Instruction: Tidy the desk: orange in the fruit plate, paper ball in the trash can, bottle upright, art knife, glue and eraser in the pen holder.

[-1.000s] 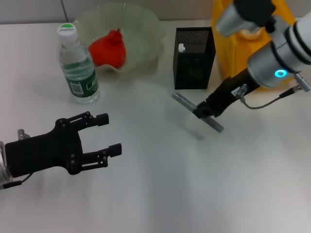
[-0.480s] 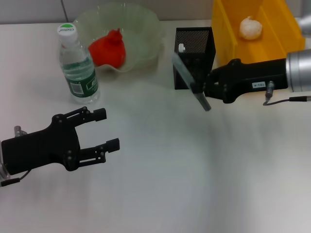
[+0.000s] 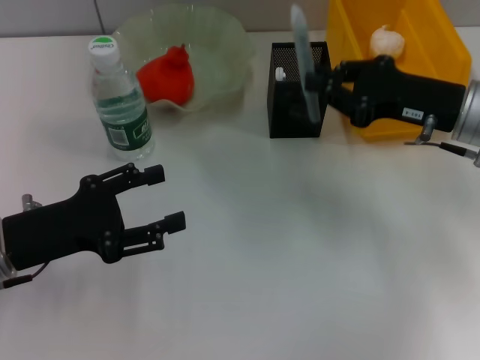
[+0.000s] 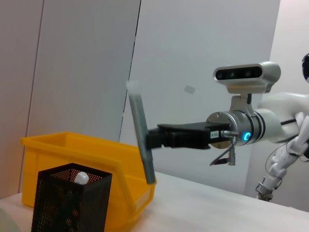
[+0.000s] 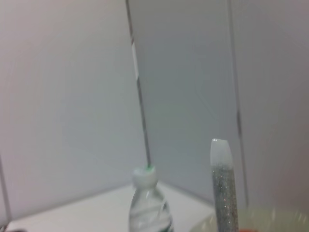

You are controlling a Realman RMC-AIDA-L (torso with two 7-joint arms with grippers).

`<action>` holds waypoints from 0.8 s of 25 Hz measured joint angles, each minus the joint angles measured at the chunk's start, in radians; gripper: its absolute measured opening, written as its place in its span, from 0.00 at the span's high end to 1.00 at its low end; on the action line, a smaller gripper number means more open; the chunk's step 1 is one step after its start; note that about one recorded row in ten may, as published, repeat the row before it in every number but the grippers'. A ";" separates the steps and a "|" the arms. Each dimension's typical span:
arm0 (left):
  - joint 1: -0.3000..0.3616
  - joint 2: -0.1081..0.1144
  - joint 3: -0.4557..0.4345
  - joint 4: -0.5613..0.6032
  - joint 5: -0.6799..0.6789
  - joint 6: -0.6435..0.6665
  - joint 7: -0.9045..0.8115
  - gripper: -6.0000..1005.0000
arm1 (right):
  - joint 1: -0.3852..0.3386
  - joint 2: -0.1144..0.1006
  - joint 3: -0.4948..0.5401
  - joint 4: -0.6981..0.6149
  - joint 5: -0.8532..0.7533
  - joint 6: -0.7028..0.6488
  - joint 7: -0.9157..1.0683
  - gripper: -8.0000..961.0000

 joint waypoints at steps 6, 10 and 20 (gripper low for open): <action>-0.004 -0.001 0.000 -0.001 0.000 0.004 0.001 0.19 | -0.005 0.005 0.009 0.104 0.182 0.001 -0.211 0.87; -0.010 -0.008 0.000 -0.004 -0.007 0.003 0.001 0.19 | 0.017 0.012 0.006 0.227 0.331 0.044 -0.432 0.87; -0.018 -0.011 -0.017 -0.010 -0.009 -0.013 -0.017 0.19 | 0.088 0.017 0.011 0.387 0.475 0.203 -0.620 0.87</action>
